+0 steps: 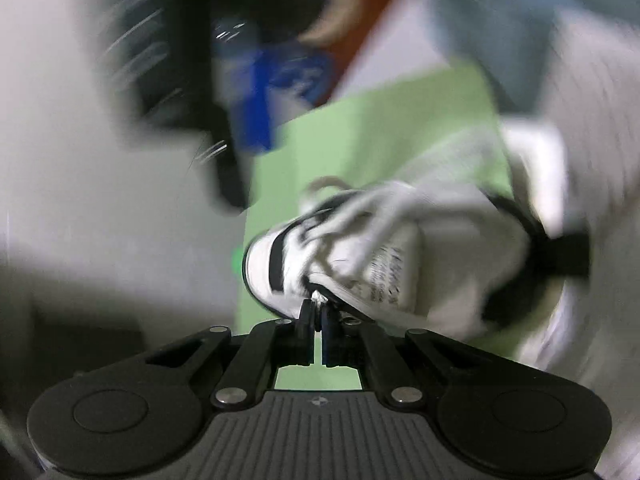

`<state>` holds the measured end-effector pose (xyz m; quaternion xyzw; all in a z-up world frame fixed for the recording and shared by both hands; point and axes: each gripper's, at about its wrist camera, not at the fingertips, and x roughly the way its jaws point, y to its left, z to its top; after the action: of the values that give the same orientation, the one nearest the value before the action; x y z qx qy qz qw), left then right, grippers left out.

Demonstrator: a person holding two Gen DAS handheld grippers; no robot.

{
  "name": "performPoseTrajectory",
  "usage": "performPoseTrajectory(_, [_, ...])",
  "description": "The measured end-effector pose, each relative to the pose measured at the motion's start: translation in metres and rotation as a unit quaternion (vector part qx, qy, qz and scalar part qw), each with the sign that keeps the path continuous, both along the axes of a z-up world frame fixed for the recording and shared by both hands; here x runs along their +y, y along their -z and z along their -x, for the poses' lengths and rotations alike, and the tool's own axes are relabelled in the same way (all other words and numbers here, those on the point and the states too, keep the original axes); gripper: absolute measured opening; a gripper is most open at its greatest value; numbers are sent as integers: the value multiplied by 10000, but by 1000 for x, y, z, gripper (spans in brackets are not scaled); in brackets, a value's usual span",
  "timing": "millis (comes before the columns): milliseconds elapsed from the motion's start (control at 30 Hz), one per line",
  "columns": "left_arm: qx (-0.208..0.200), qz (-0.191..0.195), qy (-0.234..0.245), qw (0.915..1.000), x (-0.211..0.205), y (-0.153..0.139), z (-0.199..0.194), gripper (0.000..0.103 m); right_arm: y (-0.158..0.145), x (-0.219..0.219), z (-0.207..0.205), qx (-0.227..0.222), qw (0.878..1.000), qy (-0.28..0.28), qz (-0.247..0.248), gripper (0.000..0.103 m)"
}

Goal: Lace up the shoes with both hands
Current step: 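Pull the white lace end up away from the sneaker with the left tool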

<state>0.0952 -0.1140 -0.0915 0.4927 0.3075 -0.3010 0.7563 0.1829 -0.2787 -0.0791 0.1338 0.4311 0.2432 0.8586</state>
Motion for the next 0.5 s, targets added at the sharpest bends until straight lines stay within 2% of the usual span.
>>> performPoseTrajectory(33, [245, 460, -550, 9971, 7, -5, -8, 3, 2, 0, -1, 60, 10000, -10, -52, 44])
performPoseTrajectory(67, [473, 896, -1053, 9893, 14, -10, -15, 3, 4, 0, -1, 121, 9999, -20, -104, 44])
performPoseTrajectory(100, [654, 1268, -1475, 9787, 21, -12, -21, 3, 5, 1, -2, 181, 9997, -27, -139, 44])
performPoseTrajectory(133, [816, 1648, -1899, 9644, 28, -13, -25, 3, 8, 1, -2, 251, 9996, -31, -158, 44])
performPoseTrajectory(267, [1194, 2767, -3091, 9020, 54, -11, -30, 3, 19, 4, -5, 575, 9982, -61, -178, 43])
performPoseTrajectory(333, [1357, 3242, -3577, 8652, 67, -9, -32, 3, 26, 7, -5, 721, 9973, -98, -98, 40])
performPoseTrajectory(367, [1452, 3489, -3810, 8438, 73, -7, -34, 3, 30, 9, -5, 792, 9968, -121, -52, 40])
performPoseTrajectory(400, [1514, 3663, -3961, 8282, 77, -3, -37, 3, 33, 11, -5, 851, 9963, -148, -19, 39])
performPoseTrajectory(433, [1506, 3775, -4019, 8206, 77, -1, -39, 3, 36, 12, -5, 893, 9958, -178, 10, 39])
performPoseTrajectory(467, [1439, 3808, -3989, 8217, 77, -1, -38, 3, 38, 14, -5, 933, 9954, -206, 51, 38])
performPoseTrajectory(500, [1333, 3786, -3923, 8277, 72, 0, -40, 3, 41, 16, -5, 974, 9949, -227, 95, 38])
